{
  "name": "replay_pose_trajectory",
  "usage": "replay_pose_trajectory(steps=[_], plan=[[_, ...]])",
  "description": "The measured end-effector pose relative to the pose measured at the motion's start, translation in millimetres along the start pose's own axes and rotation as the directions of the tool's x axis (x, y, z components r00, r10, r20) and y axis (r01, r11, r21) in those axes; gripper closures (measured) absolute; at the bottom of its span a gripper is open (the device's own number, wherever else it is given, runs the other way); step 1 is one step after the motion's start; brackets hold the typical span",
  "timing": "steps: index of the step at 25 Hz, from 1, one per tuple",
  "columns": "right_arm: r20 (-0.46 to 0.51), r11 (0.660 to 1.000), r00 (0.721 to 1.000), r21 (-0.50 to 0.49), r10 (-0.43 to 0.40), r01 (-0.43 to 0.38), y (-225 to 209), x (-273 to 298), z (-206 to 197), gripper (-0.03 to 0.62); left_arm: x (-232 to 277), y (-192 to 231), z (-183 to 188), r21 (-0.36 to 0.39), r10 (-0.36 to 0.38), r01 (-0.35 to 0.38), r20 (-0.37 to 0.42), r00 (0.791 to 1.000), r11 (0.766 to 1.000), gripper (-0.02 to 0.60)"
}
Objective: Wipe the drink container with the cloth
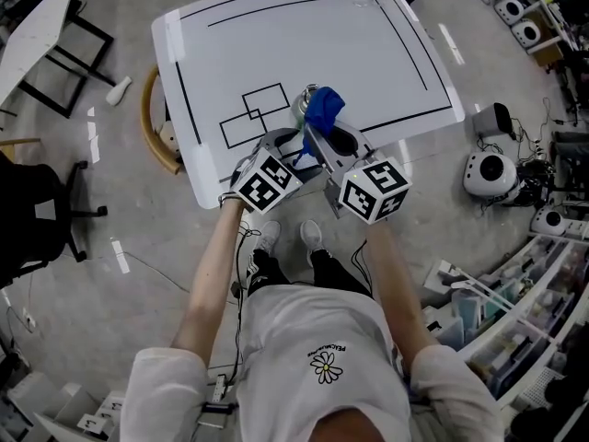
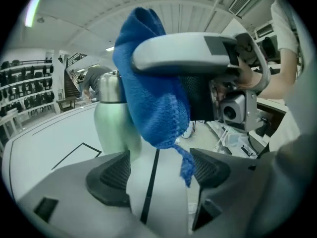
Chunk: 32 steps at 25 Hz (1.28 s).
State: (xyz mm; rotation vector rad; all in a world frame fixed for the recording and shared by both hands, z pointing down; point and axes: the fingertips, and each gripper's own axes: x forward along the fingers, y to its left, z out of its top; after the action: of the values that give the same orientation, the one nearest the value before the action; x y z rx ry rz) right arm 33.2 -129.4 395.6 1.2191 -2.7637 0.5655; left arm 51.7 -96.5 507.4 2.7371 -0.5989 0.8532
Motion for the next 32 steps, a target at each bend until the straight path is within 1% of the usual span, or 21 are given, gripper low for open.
replay_pose_trajectory(steps=[3,8,9,10,11,12,13,14,16,17,19,21,22,23,24,25,26,27,29,31,32], plan=[[-0.008,1.0,1.0,-0.011,0.01,-0.01,2.0,2.1,1.2,0.551,2.0,-5.3,2.6,0.011,-0.006,0.006,-0.005,1.0,1.0,0.213],[0.002,1.0,1.0,-0.024,0.014,-0.014,0.0,-5.8,11.5,0.551,-8.9,2.3,13.6,0.018,0.008,-0.009,0.031,0.999,1.0,0.213],[-0.001,0.999,1.0,-0.048,0.008,-0.008,-3.1,-9.7,17.7,0.551,-12.8,3.1,15.7,0.014,0.007,-0.008,0.041,0.999,1.0,0.213],[-0.01,0.996,1.0,-0.093,-0.002,0.001,-7.3,-13.5,25.6,0.551,-17.6,3.4,18.6,0.006,0.005,-0.005,0.055,0.998,1.0,0.212],[-0.027,0.987,1.0,-0.159,-0.012,0.008,-12.1,-16.6,34.9,0.551,-22.8,4.1,22.2,-0.001,0.007,-0.007,0.071,0.997,1.0,0.212],[-0.052,0.97,0.998,-0.242,-0.02,0.007,-16.9,-18.2,45.0,0.551,-27.8,5.6,25.8,-0.005,0.015,-0.015,0.086,0.996,1.0,0.213],[-0.084,0.943,0.996,-0.333,-0.023,-0.007,-21.1,-17.7,55.0,0.551,-32.1,8.2,29.1,-0.007,0.029,-0.029,0.098,0.995,1.0,0.212],[-0.126,0.906,0.992,-0.421,-0.019,-0.036,-24.0,-14.9,63.8,0.551,-35.0,11.4,32.2,-0.009,0.047,-0.047,0.11,0.993,0.999,0.213],[-0.234,0.818,0.972,-0.559,0.001,-0.135,-25.1,-3.9,74.4,0.551,-36.8,18.0,38.6,-0.015,0.088,-0.086,0.134,0.987,0.996,0.213],[-0.296,0.777,0.955,-0.597,0.016,-0.198,-23.6,3.3,75.3,0.551,-36.9,21.0,42.3,-0.019,0.11,-0.108,0.149,0.983,0.994,0.212],[-0.418,0.719,0.907,-0.616,0.049,-0.323,-19.1,18.9,70.0,0.551,-38.6,26.1,52.2,-0.028,0.159,-0.156,0.188,0.969,0.987,0.212],[-0.523,0.679,0.85,-0.601,0.064,-0.421,-15.1,31.3,59.0,0.551,-41.2,28.8,64.6,-0.047,0.201,-0.195,0.232,0.952,0.98,0.212],[-0.566,0.664,0.822,-0.59,0.065,-0.459,-13.6,35.4,52.4,0.551,-41.8,29.2,70.4,-0.059,0.214,-0.206,0.25,0.944,0.977,0.212],[-0.599,0.656,0.798,-0.576,0.067,-0.488,-12.4,38.5,45.8,0.551,-41.3,29.1,75.1,-0.07,0.22,-0.209,0.261,0.94,0.975,0.213],[-0.624,0.654,0.778,-0.56,0.07,-0.508,-11.7,40.9,39.6,0.551,-39.7,28.7,78.2,-0.075,0.218,-0.206,0.264,0.94,0.976,0.213],[-0.639,0.659,0.765,-0.544,0.076,-0.52,-11.4,42.6,34.3,0.551,-37.2,28.4,79.7,-0.072,0.215,-0.203,0.257,0.942,0.977,0.213],[-0.646,0.666,0.759,-0.53,0.083,-0.524,-11.3,43.5,30.0,0.551,-34.6,28.7,79.8,-0.06,0.214,-0.206,0.239,0.947,0.977,0.213],[-0.644,0.675,0.759,-0.52,0.092,-0.523,-10.9,43.9,27.2,0.551,-32.4,29.8,78.5,-0.037,0.219,-0.216,0.212,0.952,0.976,0.213],[-0.624,0.7,0.772,-0.499,0.119,-0.511,-8.3,43.5,25.6,0.551,-30.0,33.6,73.7,0.017,0.246,-0.251,0.157,0.957,0.968,0.218],[-0.597,0.722,0.791,-0.486,0.138,-0.493,-5.2,42.0,26.0,0.551,-29.3,37.0,69.6,0.041,0.275,-0.283,0.141,0.951,0.958,0.235],[-0.586,0.726,0.799,-0.488,0.14,-0.485,-3.4,40.5,25.6,0.551,-29.4,38.2,68.4,0.04,0.285,-0.293,0.14,0.948,0.955,0.25]])
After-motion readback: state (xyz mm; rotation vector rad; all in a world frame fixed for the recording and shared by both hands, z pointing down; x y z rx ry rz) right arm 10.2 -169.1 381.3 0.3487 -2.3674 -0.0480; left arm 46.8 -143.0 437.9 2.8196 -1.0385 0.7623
